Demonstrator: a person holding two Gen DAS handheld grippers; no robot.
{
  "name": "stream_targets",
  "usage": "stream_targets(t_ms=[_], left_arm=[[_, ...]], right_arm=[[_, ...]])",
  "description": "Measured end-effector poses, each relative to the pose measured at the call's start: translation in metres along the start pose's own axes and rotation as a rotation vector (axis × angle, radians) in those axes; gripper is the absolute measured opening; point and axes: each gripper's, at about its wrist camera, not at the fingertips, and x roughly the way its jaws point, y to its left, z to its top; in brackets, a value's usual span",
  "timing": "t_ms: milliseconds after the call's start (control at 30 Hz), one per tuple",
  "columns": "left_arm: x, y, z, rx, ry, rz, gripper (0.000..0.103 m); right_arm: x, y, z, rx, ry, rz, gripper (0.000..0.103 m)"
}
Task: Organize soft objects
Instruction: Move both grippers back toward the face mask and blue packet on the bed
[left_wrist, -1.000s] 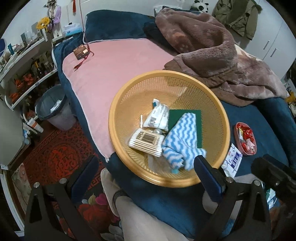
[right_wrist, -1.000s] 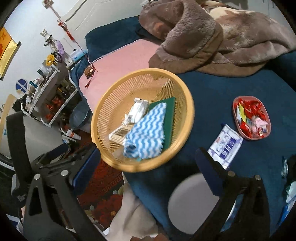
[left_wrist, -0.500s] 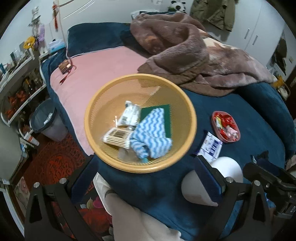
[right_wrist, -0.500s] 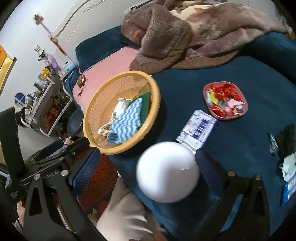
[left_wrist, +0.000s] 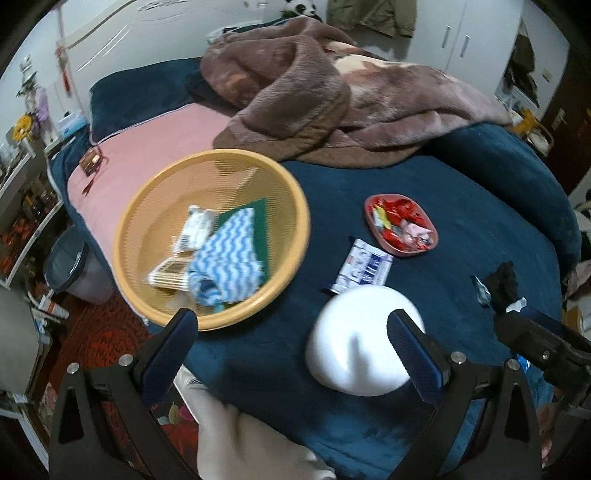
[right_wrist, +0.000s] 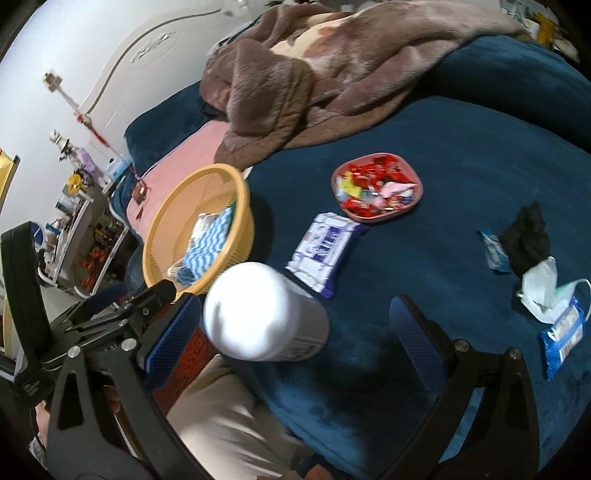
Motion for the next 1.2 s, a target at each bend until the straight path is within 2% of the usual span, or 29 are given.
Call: stream_targets(t_ms=[633,1200], left_arm=[[0.008,-0.100,-0.011,0.168,0.030,-0.074,0.102],[0.020,-0.169,-0.028,0.310,0.072,-0.127,0.102]], right_arm=[[-0.036,-0.096,-0.031,0.171,-0.027,-0.066,0.103],[-0.047,-0.163,-0.065,0.303,-0.010,-0.126,0.103]])
